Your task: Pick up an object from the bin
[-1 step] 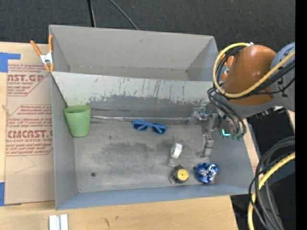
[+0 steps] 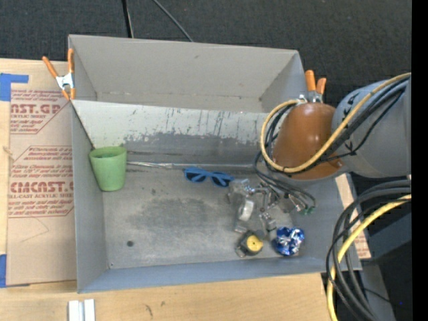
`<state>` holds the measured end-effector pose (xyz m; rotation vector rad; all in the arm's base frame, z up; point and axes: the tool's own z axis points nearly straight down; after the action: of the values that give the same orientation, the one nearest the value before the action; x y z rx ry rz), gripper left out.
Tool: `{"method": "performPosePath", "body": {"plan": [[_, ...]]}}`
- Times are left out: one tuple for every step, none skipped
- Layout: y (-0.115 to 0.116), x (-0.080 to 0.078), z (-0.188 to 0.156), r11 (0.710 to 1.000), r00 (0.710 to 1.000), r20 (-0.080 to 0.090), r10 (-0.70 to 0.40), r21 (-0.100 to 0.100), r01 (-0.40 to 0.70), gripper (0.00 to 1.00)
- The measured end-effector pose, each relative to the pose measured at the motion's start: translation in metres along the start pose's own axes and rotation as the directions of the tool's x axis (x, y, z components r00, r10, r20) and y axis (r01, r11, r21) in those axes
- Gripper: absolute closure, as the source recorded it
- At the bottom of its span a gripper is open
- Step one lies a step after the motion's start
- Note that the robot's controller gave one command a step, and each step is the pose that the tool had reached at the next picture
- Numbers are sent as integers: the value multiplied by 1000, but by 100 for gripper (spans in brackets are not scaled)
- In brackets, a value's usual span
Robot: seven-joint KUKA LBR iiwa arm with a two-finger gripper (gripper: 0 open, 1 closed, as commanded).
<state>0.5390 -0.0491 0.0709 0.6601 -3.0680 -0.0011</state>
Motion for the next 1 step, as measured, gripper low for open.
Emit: {"method": "performPosePath", "body": {"plan": [[-1, -2, -3, 1000, 1000, 6, 0, 3, 0, 100]]}}
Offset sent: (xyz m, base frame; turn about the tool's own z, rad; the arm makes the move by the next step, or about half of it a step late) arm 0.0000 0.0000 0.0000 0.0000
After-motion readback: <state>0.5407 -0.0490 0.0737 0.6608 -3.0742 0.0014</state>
